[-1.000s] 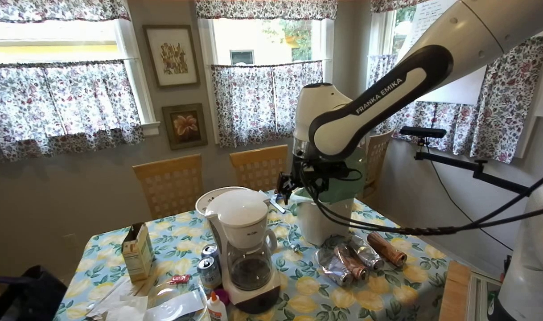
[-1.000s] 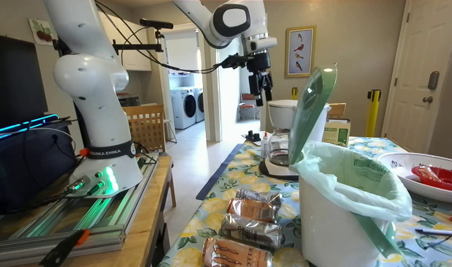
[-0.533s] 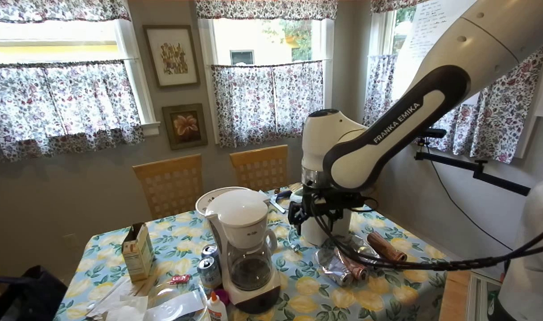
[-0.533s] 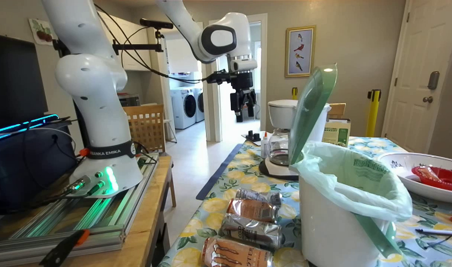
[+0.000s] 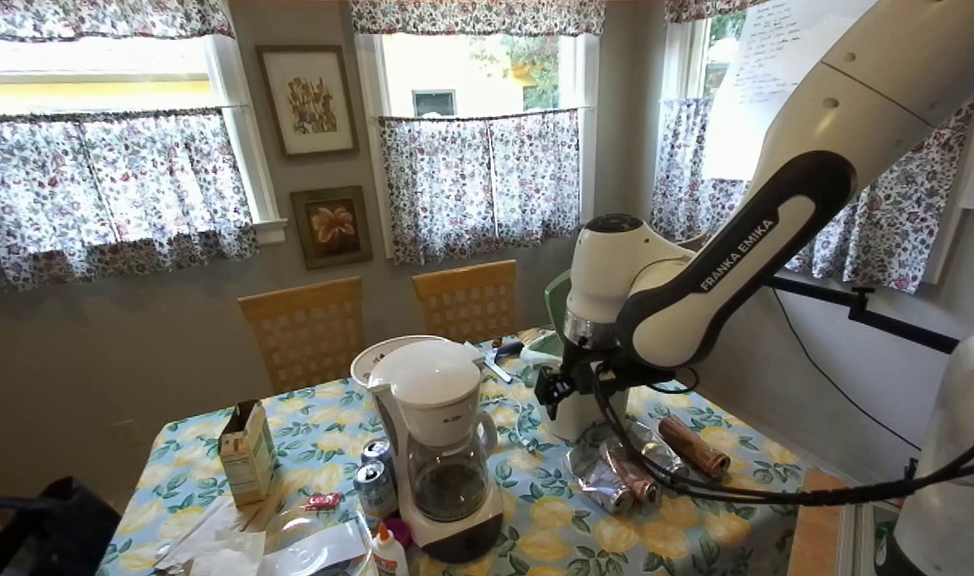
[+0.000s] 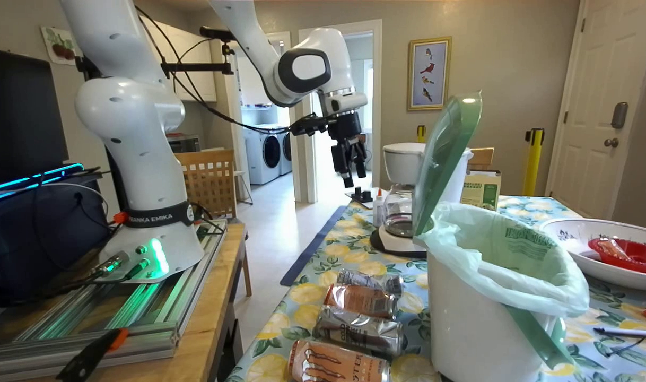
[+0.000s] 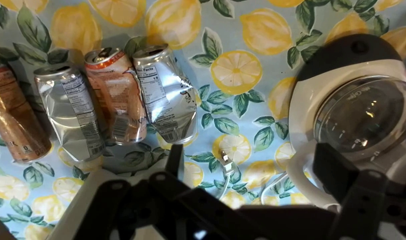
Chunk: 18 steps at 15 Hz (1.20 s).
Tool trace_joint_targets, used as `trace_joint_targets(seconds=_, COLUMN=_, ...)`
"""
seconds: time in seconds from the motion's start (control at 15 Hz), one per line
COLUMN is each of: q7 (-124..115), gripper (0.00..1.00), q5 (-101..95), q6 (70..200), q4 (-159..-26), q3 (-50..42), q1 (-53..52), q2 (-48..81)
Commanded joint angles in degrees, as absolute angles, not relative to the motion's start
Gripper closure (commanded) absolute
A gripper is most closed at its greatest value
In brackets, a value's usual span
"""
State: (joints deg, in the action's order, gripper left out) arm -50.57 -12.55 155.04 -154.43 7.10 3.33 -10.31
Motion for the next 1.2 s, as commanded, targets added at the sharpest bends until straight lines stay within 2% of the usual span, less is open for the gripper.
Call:
trace_joint_targets(seconds=0.0, q7=-43.61, gripper=0.00, q5=-13.09, q6=162.46, q4=-156.45, q3=5.01, q1=4.56, q2=-8.68)
trace_joint_targets(seconds=0.13, q7=-39.65, gripper=0.00, q5=-5.86, q6=167.20, q4=-156.83, q3=3.09, q1=3.08, q2=-5.30)
trace_joint_targets(seconds=0.2, q7=-43.05, gripper=0.00, q5=-10.26, q6=162.59, q4=-156.38, q3=5.16, q1=4.71, q2=-8.60)
trace_joint_targets(seconds=1.13, q7=-40.29, gripper=0.00, q5=-9.35, q6=167.18, q4=-154.87, q3=1.88, q1=5.68, q2=-0.37)
